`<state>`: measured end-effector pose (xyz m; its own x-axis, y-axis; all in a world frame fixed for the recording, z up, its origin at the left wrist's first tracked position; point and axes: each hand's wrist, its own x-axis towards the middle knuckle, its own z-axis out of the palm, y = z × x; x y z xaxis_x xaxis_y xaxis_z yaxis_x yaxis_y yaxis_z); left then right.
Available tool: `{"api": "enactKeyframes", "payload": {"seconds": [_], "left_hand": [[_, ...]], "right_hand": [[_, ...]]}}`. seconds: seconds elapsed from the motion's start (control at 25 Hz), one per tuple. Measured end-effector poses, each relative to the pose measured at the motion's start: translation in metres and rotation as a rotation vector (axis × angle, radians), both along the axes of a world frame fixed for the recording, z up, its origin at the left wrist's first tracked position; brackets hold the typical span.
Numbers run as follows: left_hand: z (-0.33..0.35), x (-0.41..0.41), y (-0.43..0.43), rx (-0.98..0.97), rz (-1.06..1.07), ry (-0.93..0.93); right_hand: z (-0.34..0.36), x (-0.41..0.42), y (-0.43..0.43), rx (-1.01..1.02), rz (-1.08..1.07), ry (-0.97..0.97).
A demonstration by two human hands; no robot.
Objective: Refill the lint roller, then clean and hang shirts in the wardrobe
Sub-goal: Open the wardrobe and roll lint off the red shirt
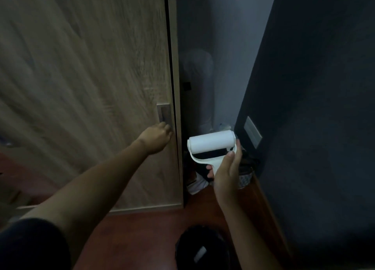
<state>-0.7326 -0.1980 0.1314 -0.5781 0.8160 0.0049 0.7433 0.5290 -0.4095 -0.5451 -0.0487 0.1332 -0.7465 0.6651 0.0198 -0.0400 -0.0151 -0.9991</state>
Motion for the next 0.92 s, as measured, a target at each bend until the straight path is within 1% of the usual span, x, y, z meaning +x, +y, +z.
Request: {"api": "enactKeyframes", "payload": {"seconds": [0.08,0.12,0.24,0.32,0.48,0.56,0.64,0.72,0.84,0.92], "left_hand": [[0.0,-0.03,-0.003,-0.126,-0.125,0.177],[0.001,-0.04,-0.004,-0.183,-0.174,0.227],[-0.006,-0.056,-0.008,-0.2,-0.263,0.184],[-0.008,-0.059,-0.011,-0.192,-0.32,0.186],[-0.01,-0.063,-0.026,-0.208,-0.299,0.153],[-0.012,-0.066,-0.042,-0.197,-0.324,0.188],[-0.009,-0.071,-0.063,-0.222,-0.359,0.235],[-0.004,-0.076,-0.086,-0.24,-0.367,0.235],[-0.001,-0.081,-0.134,-0.209,-0.363,0.235],[0.001,-0.089,-0.169,-0.2,-0.367,0.275]], "right_hand": [[-0.002,-0.02,0.005,-0.003,-0.018,0.024],[-0.003,-0.028,0.006,-0.006,-0.018,0.028],[-0.001,-0.042,0.0,-0.018,0.052,0.032],[0.002,-0.044,-0.008,0.034,0.134,0.009],[0.01,-0.037,-0.023,0.093,0.303,-0.052],[0.014,-0.035,-0.037,0.134,0.328,-0.064],[0.017,-0.038,-0.053,0.163,0.306,-0.072],[0.02,-0.044,-0.072,0.19,0.244,-0.089],[0.03,-0.058,-0.116,0.27,0.164,-0.116],[0.032,-0.069,-0.148,0.339,0.092,-0.106]]}}
